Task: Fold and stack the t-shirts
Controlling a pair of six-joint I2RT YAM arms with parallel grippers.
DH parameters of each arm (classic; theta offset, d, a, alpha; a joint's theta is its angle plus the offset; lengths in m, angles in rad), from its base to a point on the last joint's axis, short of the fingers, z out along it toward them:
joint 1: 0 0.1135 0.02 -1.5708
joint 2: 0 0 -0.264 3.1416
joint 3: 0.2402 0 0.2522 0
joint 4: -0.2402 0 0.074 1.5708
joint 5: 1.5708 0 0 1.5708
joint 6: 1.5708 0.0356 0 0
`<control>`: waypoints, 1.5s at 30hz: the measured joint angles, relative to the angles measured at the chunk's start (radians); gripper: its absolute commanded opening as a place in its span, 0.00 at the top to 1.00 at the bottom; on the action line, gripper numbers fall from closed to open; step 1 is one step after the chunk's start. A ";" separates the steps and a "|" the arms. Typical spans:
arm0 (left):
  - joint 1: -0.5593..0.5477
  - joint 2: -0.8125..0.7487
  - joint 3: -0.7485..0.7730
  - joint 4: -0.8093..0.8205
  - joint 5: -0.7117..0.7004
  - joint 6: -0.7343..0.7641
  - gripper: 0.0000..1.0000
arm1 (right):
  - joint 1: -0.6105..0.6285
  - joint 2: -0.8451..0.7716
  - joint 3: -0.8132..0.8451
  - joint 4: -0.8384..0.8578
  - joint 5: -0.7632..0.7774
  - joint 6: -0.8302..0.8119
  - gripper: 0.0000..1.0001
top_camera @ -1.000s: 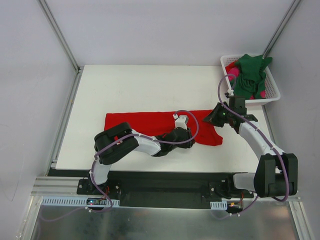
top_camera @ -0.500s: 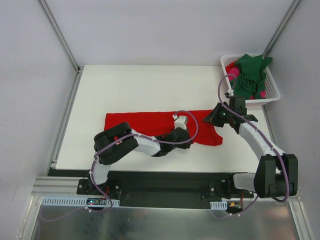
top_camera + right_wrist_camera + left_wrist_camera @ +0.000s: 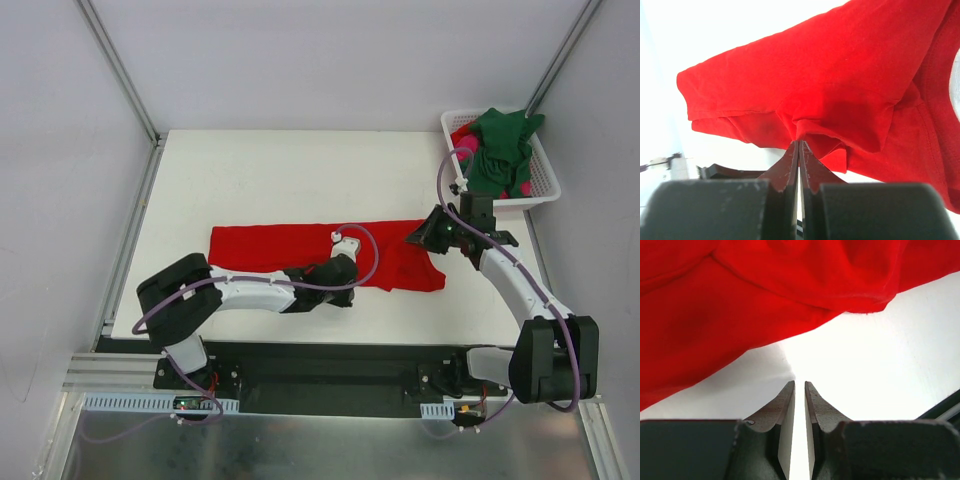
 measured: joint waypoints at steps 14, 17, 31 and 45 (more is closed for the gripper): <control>-0.035 -0.009 0.091 -0.111 -0.156 0.163 0.54 | 0.000 -0.004 -0.005 0.000 0.000 -0.004 0.99; -0.091 0.059 0.133 -0.097 -0.213 0.228 0.54 | 0.000 -0.006 -0.013 0.000 0.000 -0.006 0.99; -0.276 0.227 0.262 0.036 -0.389 0.462 0.54 | 0.000 -0.002 -0.018 -0.002 0.000 -0.027 0.99; -0.283 0.373 0.347 0.131 -0.472 0.584 0.53 | -0.005 0.009 -0.014 -0.030 0.000 -0.045 0.99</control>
